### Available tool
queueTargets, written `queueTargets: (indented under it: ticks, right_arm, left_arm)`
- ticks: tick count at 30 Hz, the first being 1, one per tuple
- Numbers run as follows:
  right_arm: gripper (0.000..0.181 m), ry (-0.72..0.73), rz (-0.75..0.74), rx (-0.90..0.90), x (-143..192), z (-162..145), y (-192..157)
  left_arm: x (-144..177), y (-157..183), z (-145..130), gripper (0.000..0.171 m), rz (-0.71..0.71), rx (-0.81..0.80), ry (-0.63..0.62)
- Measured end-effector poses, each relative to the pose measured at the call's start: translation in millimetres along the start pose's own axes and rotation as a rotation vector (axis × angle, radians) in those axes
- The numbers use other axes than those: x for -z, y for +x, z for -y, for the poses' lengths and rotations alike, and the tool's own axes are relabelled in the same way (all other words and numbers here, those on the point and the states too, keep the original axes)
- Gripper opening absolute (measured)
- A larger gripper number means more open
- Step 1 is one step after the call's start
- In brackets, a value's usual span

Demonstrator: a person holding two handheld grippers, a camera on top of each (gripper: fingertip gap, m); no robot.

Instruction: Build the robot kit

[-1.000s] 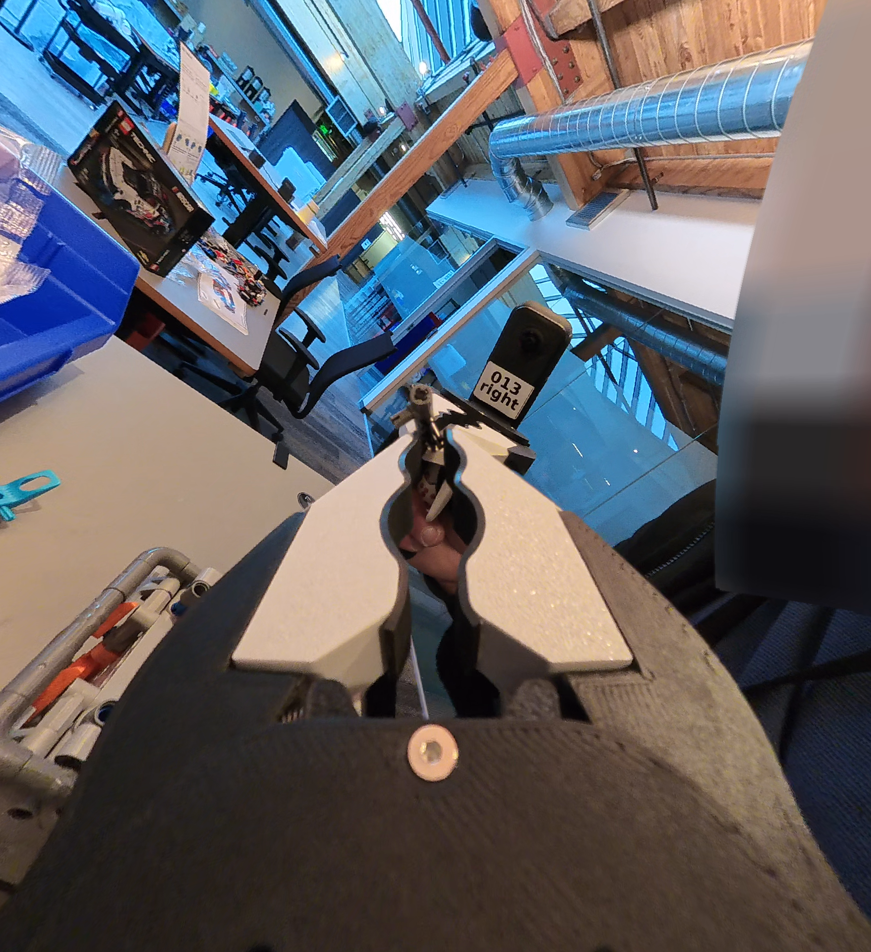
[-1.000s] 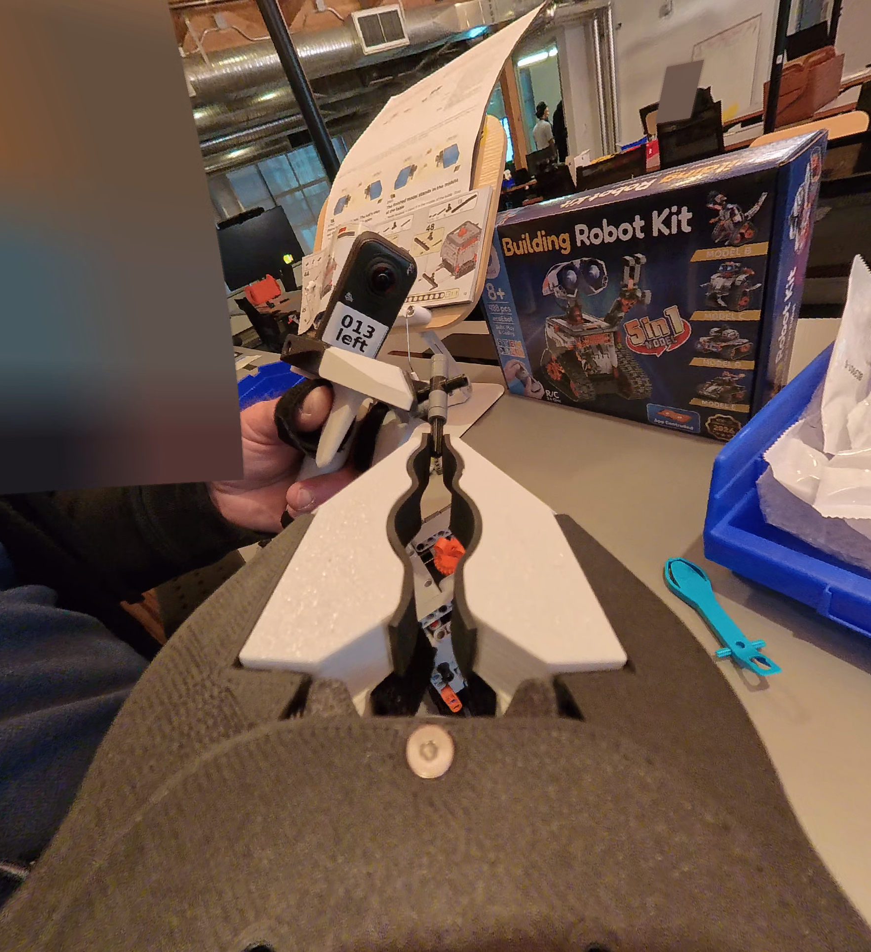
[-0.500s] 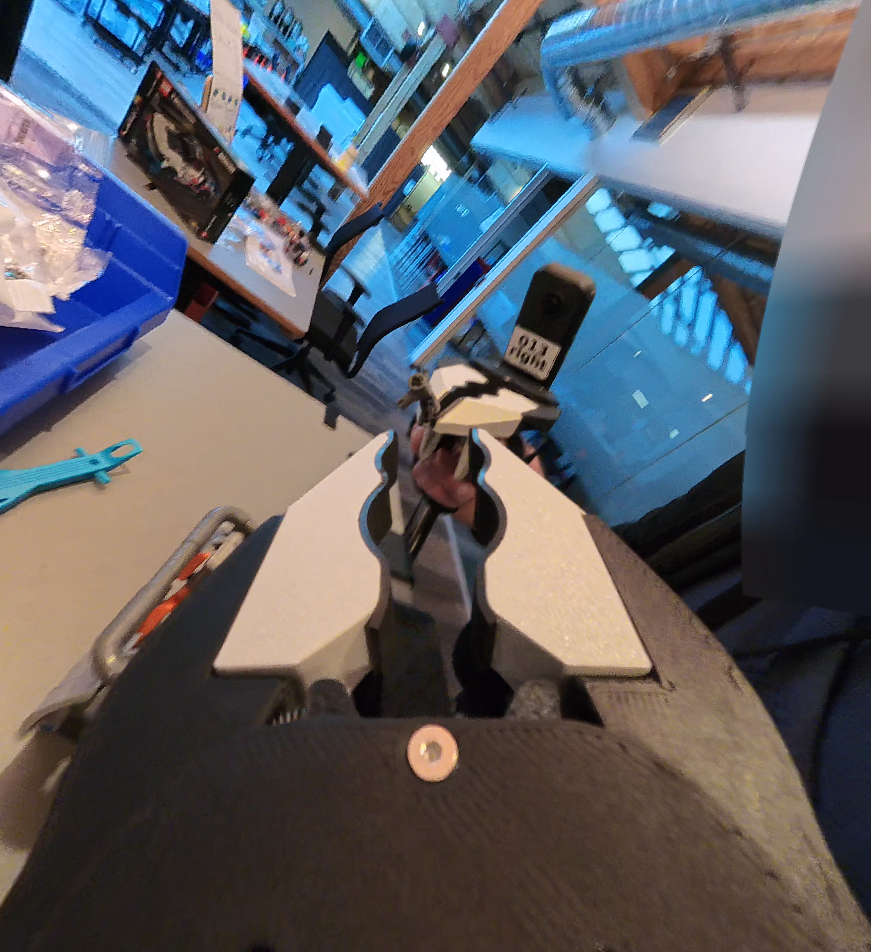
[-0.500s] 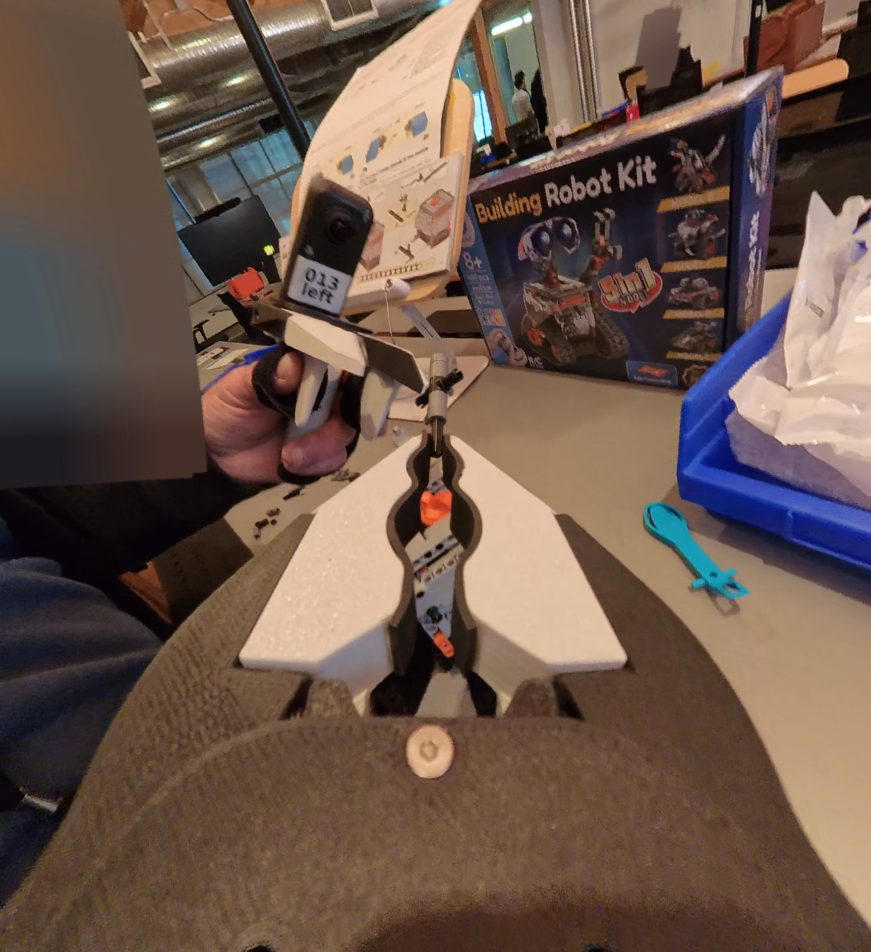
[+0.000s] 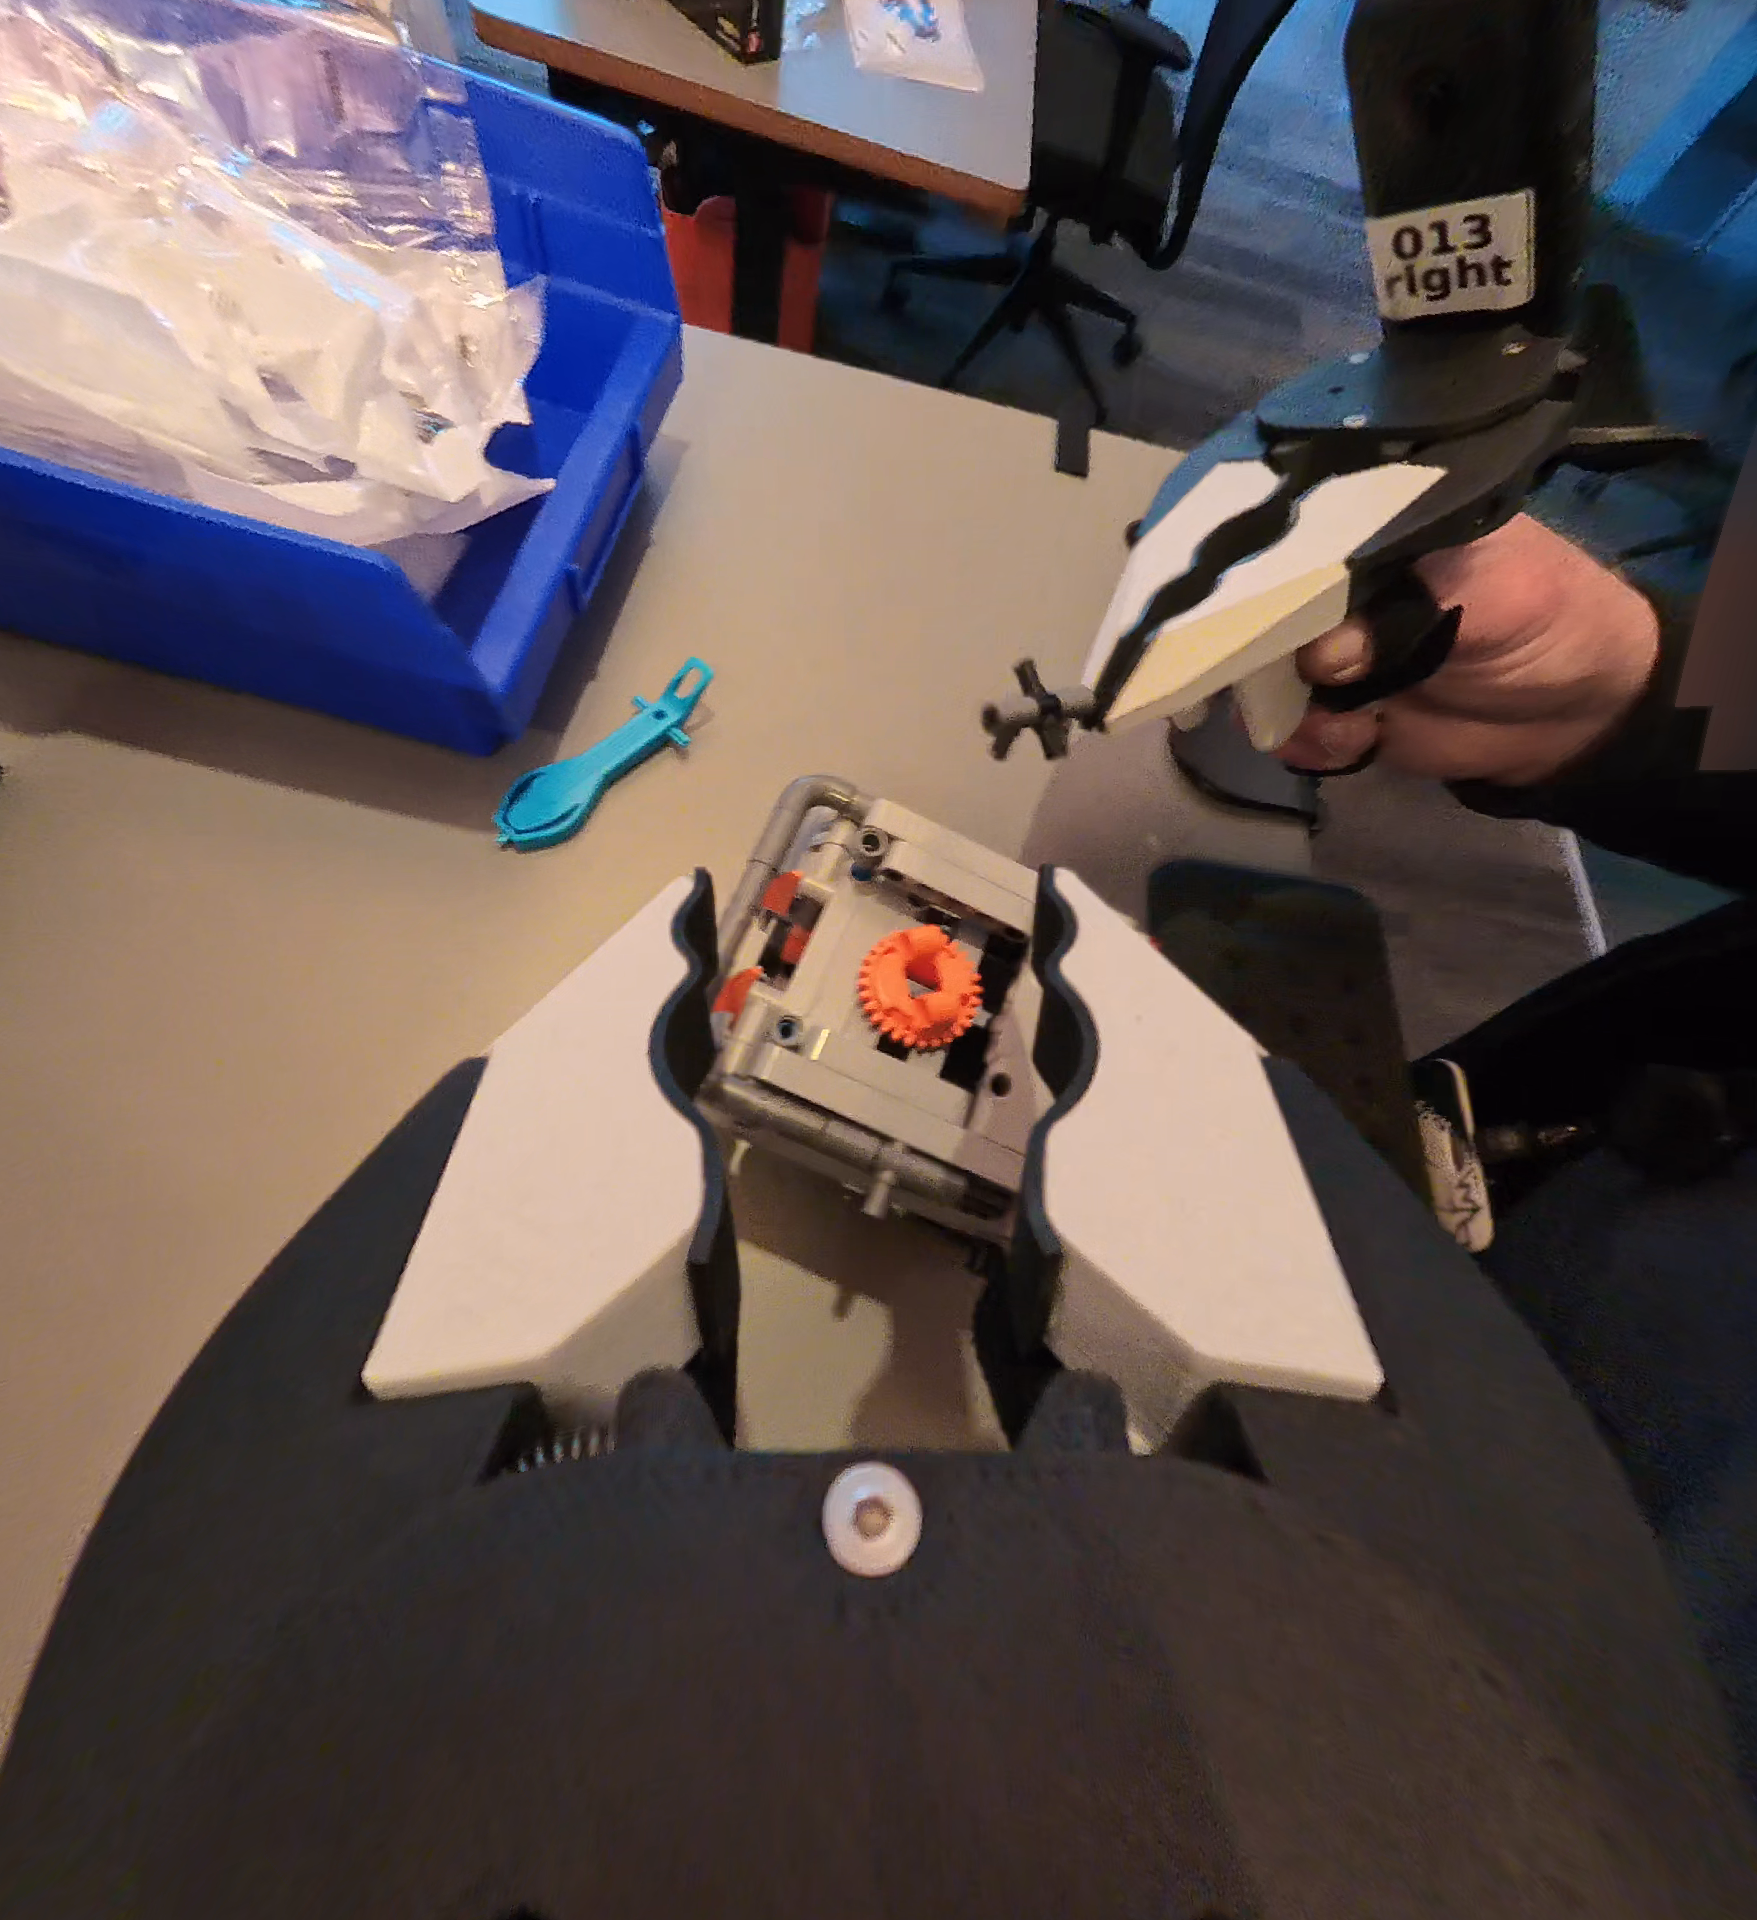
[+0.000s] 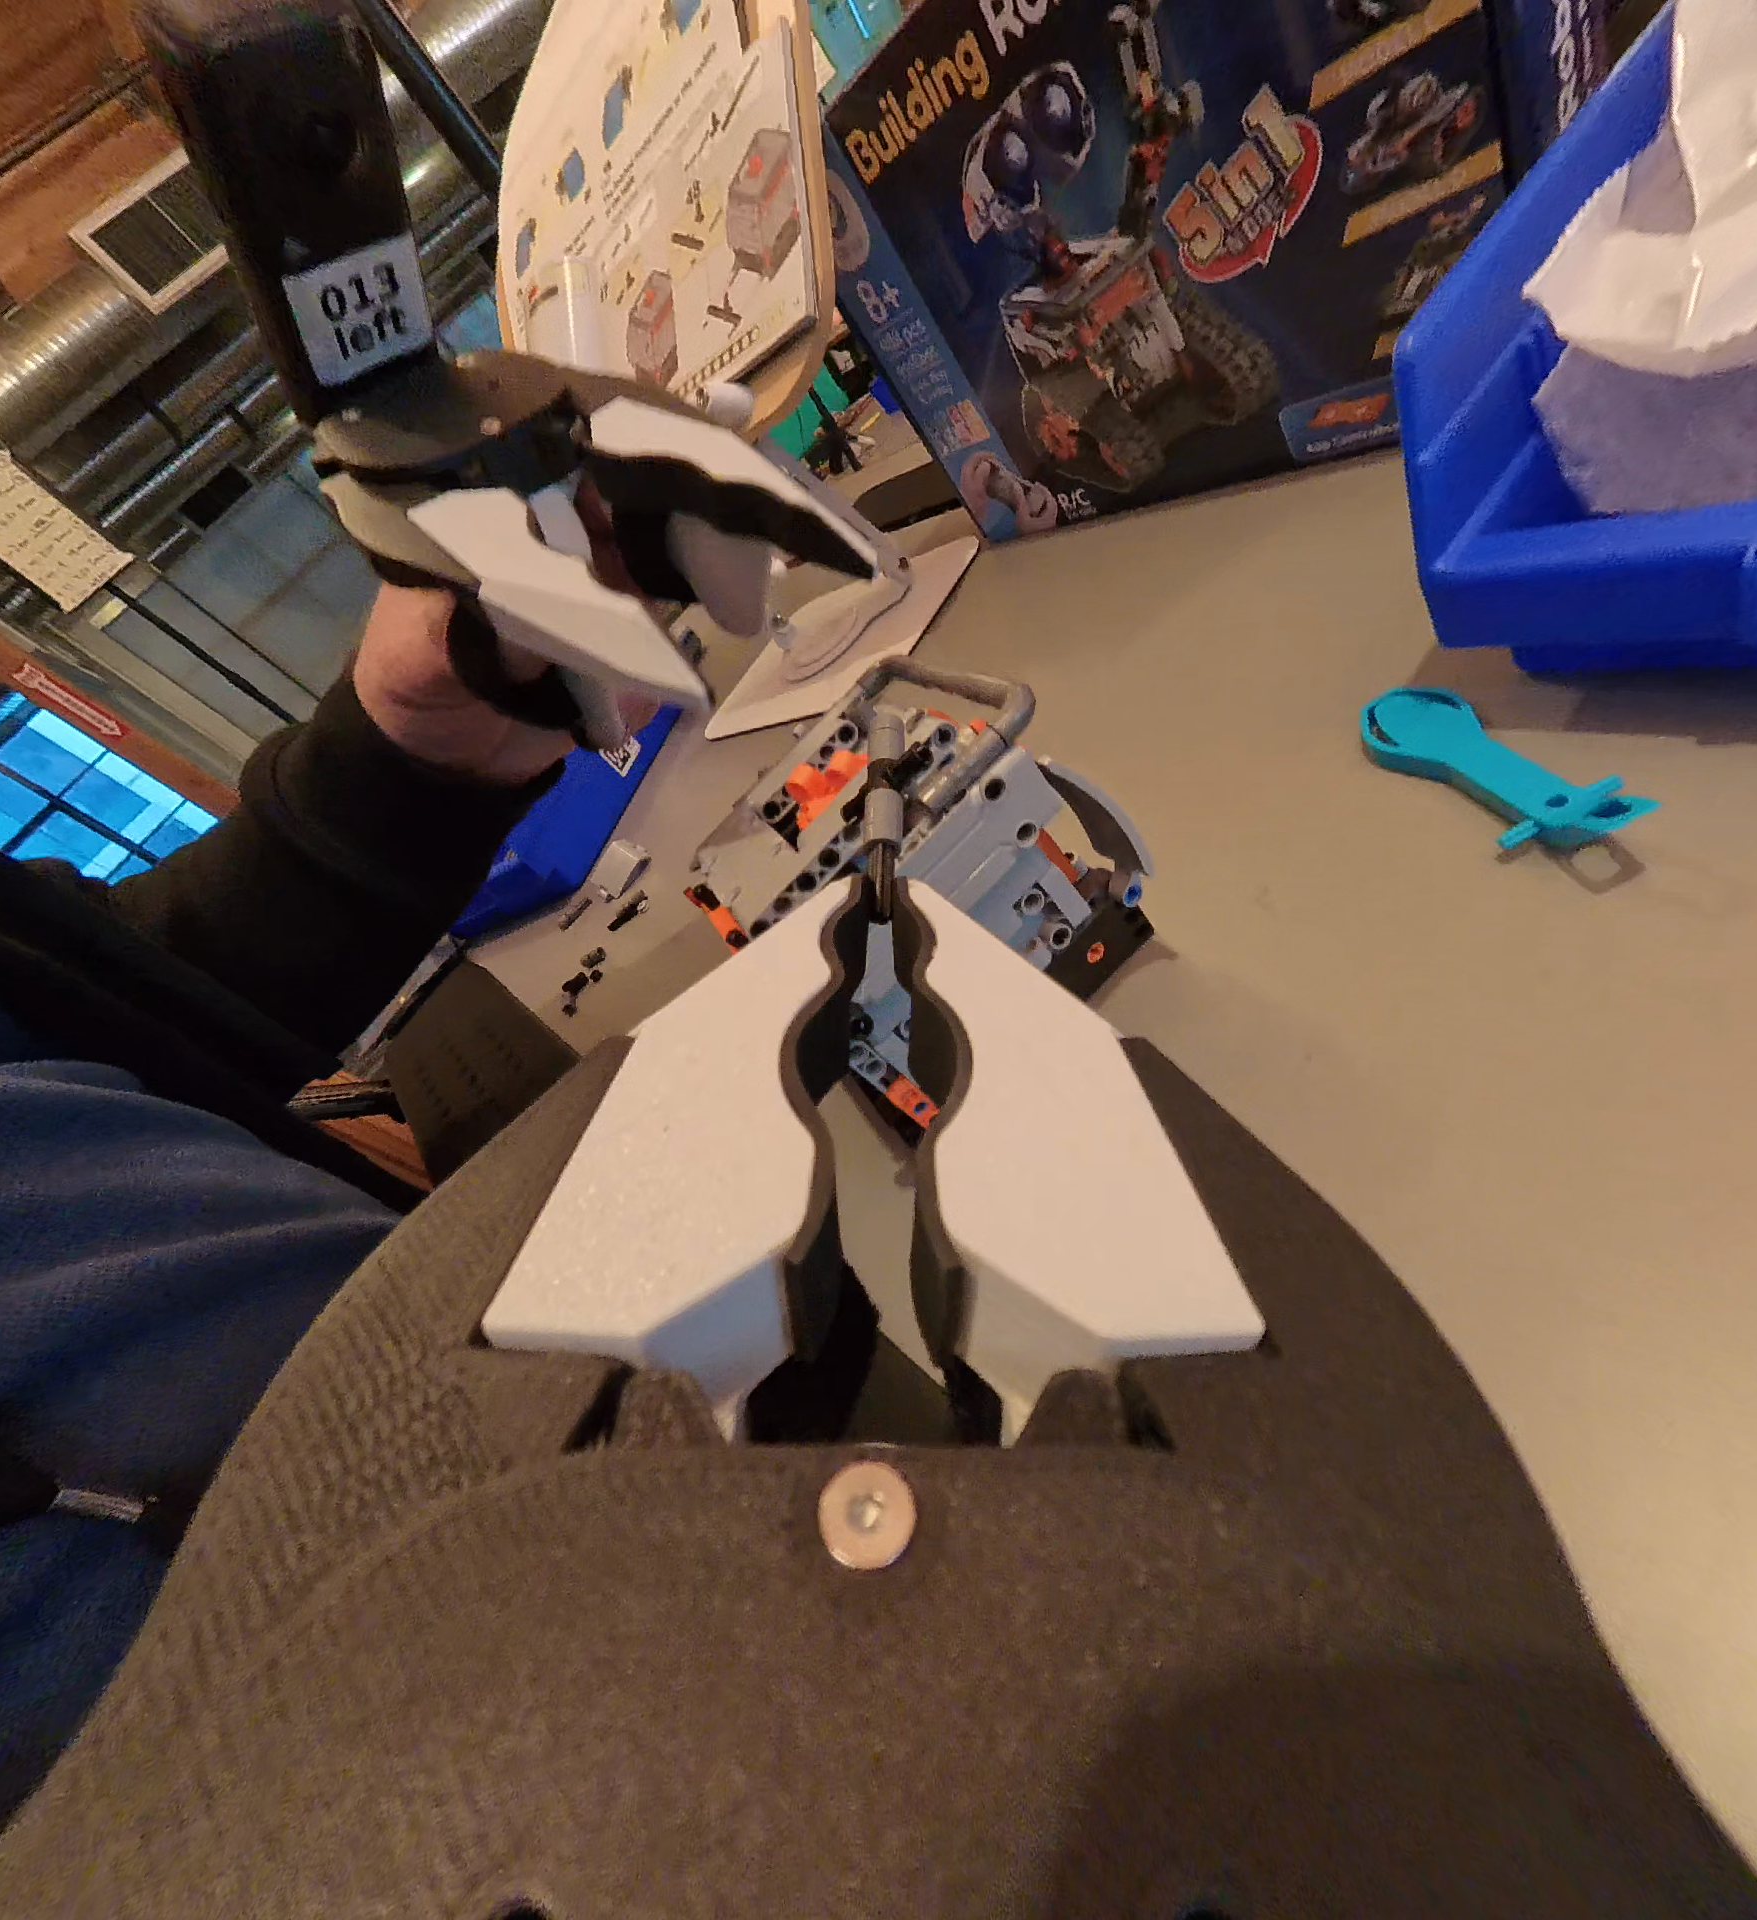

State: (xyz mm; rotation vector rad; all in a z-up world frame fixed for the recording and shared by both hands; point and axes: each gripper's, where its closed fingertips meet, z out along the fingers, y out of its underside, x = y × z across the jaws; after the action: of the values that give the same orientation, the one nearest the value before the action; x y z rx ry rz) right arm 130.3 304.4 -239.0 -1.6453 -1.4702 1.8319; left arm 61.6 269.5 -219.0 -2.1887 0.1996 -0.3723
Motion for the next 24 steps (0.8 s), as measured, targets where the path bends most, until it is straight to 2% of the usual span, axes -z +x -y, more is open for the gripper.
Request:
queueTargets:
  ticks: [3, 5, 7, 8, 11, 15, 17, 20, 24]
  right_arm:
    - [0.001, -0.016, 0.008, -0.013, -2.1, -8.4, 2.4]
    - [0.000, -0.019, 0.018, -0.019, -4.0, -11.5, 2.0]
    - [0.001, -0.027, 0.027, -0.022, -6.7, -14.4, 1.3]
    - [0.001, -0.028, 0.028, -0.020, -7.6, -15.2, 1.1]
    - [0.001, -0.032, 0.038, -0.022, -9.4, -16.9, 0.3]
    - [0.001, -0.039, 0.040, -0.018, -10.6, -18.1, 1.5]
    - [0.001, -0.040, 0.040, -0.019, -11.0, -17.9, 2.1]
    - [0.001, -0.047, 0.045, -0.017, -12.2, -19.0, 1.1]
    - [0.000, -0.050, 0.045, -0.019, -11.6, -18.0, 1.6]
  left_arm:
    - [-1.4, -14.7, 7.7, 0.046, -0.049, 0.057, 0.005]
    - [-10.0, -19.2, 6.4, 0.039, -0.109, 0.081, -0.057]
    - [-20.8, -26.3, -0.9, 0.021, -0.149, 0.075, -0.132]
    - [-25.8, -27.3, -2.8, 0.019, -0.189, 0.096, -0.150]
    - [-35.5, -22.6, -8.7, 0.022, -0.339, 0.187, -0.202]
    - [-44.1, -21.3, -18.1, 0.024, -0.408, 0.233, -0.270]
    - [-44.6, -18.9, -18.5, 0.014, -0.440, 0.249, -0.273]
    - [-44.4, -17.1, -21.6, 0.007, -0.446, 0.278, -0.273]
    - [-38.3, -20.4, -24.7, 0.006, -0.399, 0.345, -0.228]
